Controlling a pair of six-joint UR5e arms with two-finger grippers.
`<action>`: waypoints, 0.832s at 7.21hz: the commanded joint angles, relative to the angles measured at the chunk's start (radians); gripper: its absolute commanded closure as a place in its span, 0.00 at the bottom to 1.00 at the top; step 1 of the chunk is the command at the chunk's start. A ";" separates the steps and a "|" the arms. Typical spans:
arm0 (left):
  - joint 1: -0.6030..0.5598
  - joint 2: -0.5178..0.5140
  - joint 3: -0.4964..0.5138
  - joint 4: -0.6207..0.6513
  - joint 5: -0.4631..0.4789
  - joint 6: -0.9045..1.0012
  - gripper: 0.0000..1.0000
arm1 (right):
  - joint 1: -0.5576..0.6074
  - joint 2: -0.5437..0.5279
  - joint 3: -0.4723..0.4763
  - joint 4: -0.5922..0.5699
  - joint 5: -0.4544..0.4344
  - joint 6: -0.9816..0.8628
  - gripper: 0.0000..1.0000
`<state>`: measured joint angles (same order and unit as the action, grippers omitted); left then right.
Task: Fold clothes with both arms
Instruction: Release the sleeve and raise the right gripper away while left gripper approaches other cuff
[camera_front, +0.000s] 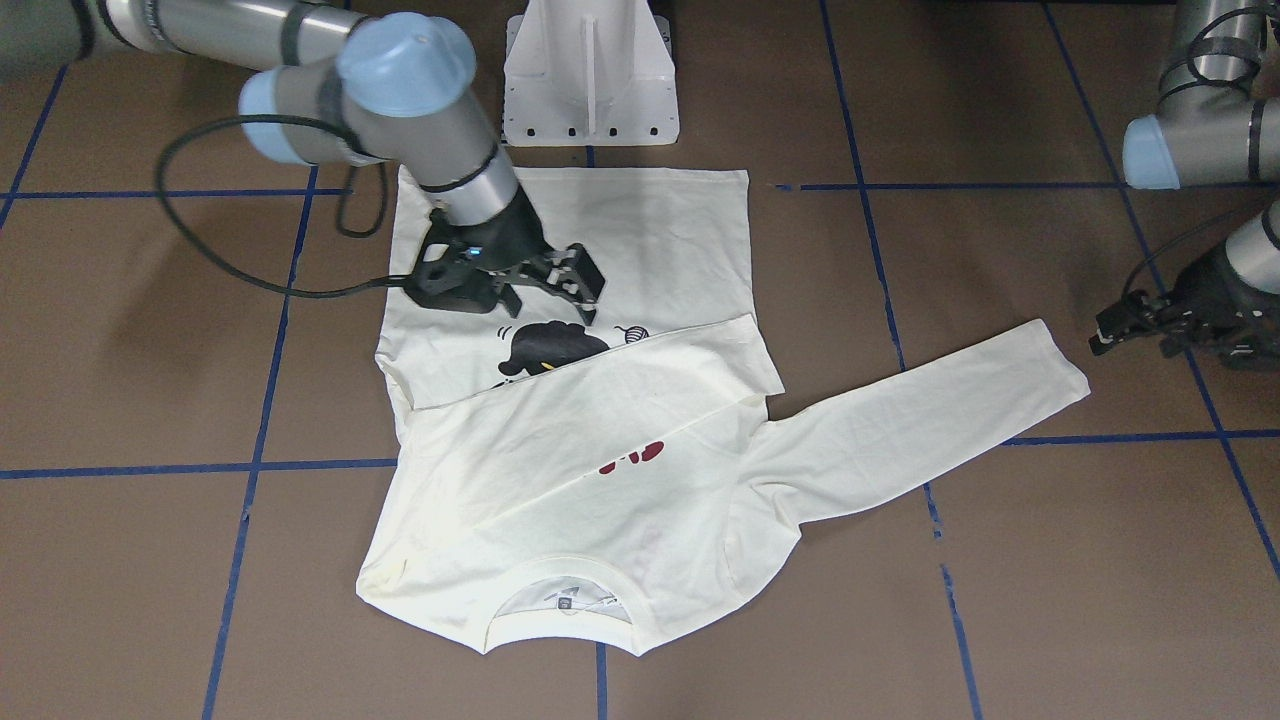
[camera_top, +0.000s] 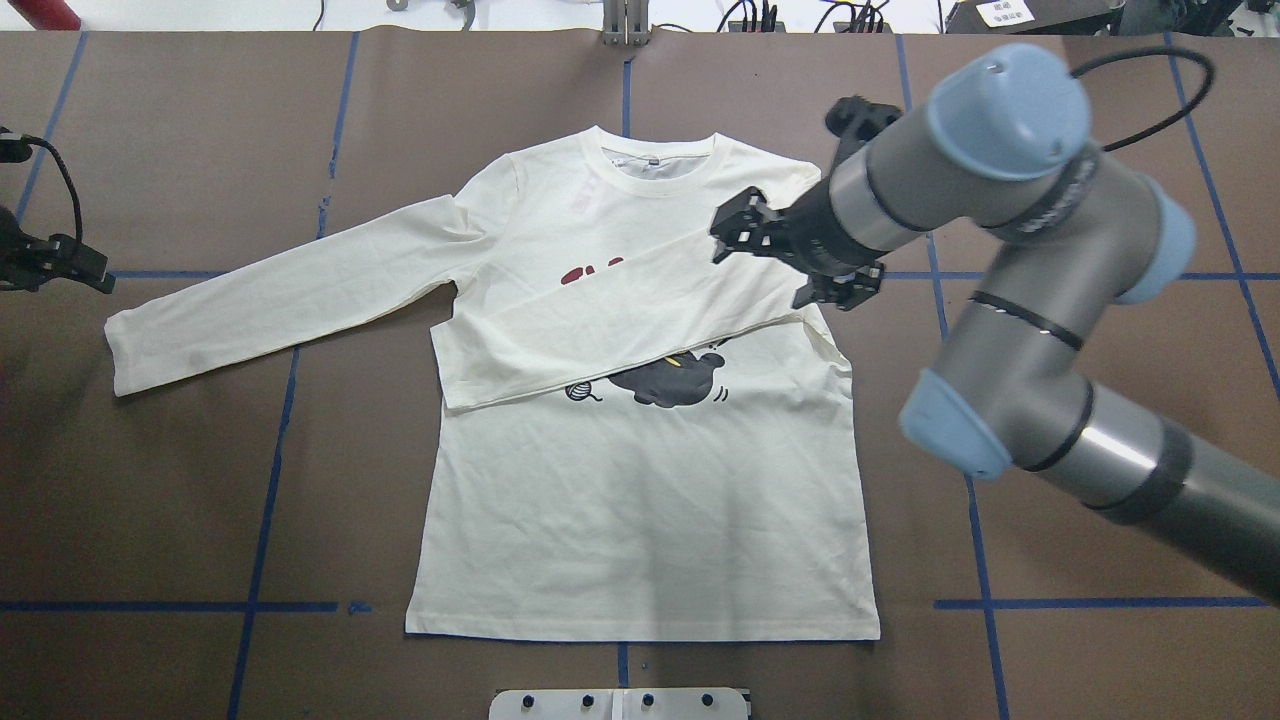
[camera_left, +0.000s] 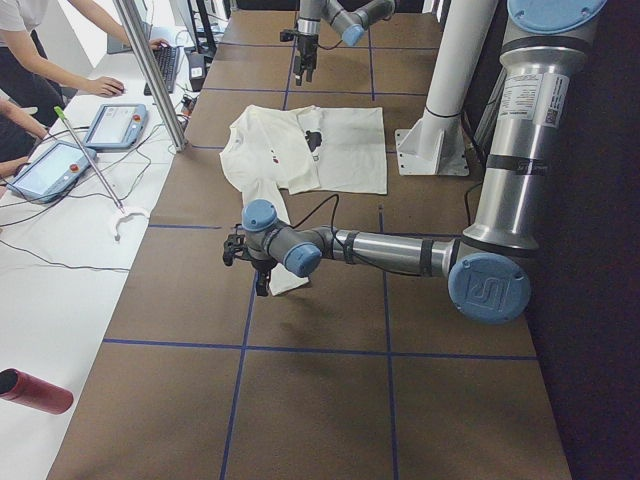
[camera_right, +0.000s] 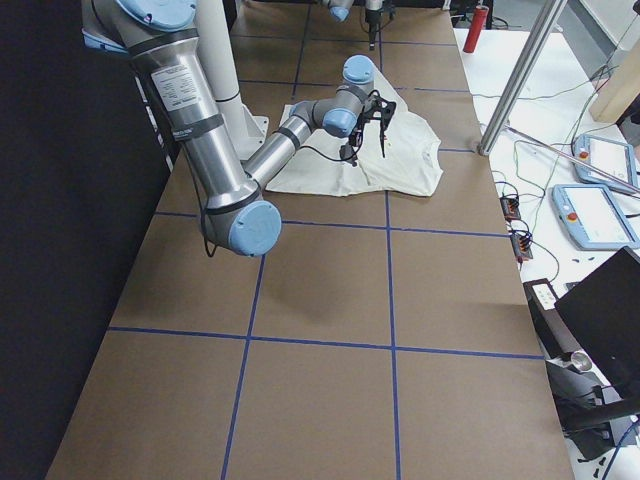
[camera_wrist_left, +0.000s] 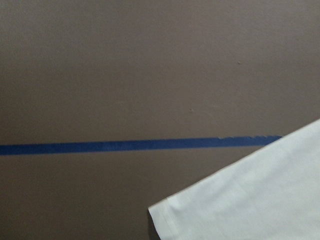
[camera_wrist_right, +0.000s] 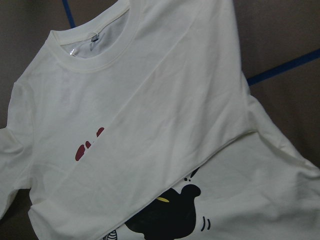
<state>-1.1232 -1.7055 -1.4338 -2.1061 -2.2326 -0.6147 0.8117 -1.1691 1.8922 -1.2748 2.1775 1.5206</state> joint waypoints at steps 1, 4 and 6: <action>0.031 -0.013 0.039 -0.031 0.007 -0.005 0.19 | 0.035 -0.096 0.056 0.002 0.042 -0.082 0.00; 0.083 -0.014 0.065 -0.035 0.004 -0.004 0.24 | 0.033 -0.098 0.051 0.002 0.041 -0.082 0.00; 0.083 -0.014 0.082 -0.038 0.002 0.003 0.39 | 0.030 -0.101 0.051 0.002 0.041 -0.082 0.00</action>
<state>-1.0422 -1.7189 -1.3617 -2.1420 -2.2286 -0.6138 0.8433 -1.2683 1.9425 -1.2732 2.2169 1.4390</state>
